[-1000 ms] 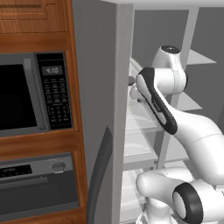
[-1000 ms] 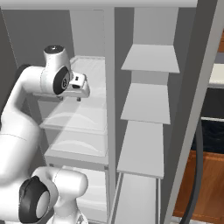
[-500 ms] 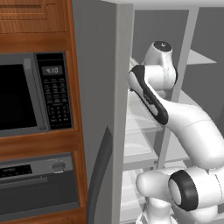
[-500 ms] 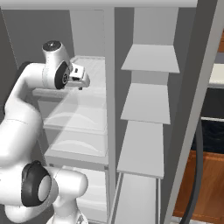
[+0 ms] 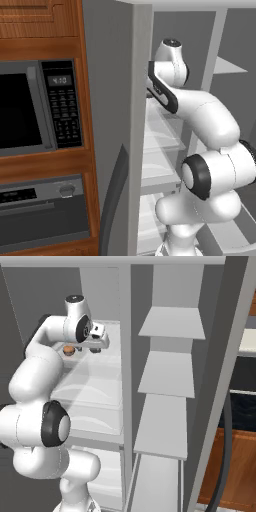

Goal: Take the tangerine and eggplant from the fridge shelf and place them in the freezer drawer to begin freezing them.

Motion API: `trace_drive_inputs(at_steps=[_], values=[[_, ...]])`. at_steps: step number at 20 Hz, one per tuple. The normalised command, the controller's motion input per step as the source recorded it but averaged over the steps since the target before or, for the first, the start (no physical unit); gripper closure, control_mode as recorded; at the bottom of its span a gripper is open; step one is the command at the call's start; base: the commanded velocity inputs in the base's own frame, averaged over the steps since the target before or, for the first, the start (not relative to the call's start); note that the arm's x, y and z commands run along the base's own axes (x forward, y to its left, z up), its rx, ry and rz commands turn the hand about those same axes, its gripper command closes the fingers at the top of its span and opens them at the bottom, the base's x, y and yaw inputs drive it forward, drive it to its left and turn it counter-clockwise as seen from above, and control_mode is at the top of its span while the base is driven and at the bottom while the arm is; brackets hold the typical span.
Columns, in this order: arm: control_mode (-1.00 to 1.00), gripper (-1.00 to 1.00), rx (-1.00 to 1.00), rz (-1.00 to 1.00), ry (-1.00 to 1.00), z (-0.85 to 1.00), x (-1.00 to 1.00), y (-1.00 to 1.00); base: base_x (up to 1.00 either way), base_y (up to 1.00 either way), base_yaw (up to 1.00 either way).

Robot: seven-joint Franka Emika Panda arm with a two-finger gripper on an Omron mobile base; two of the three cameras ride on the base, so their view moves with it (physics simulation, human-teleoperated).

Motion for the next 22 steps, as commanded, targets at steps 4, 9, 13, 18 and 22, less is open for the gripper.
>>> trace_drive_inputs(at_steps=[4, 9, 13, 18, 22], values=[[-1.0, -1.0, 0.0, 0.0, 0.11, -0.01, 0.49, 0.0, 0.0, 0.0, 0.0], [-1.0, -1.0, 0.0, 0.0, 0.07, -0.18, 0.32, 0.0, 0.0, 0.0, 0.0], [-1.0, -1.0, 0.0, 0.0, 0.02, -0.19, 0.31, 0.0, 0.0, 0.0, 0.0], [-1.0, -1.0, 0.0, 0.0, 0.0, -0.15, 0.19, 0.0, 0.0, 0.0, 0.0], [-1.0, -1.0, 0.0, 0.0, -0.1, -0.22, -0.39, 0.0, 0.0, 0.0, 0.0]])
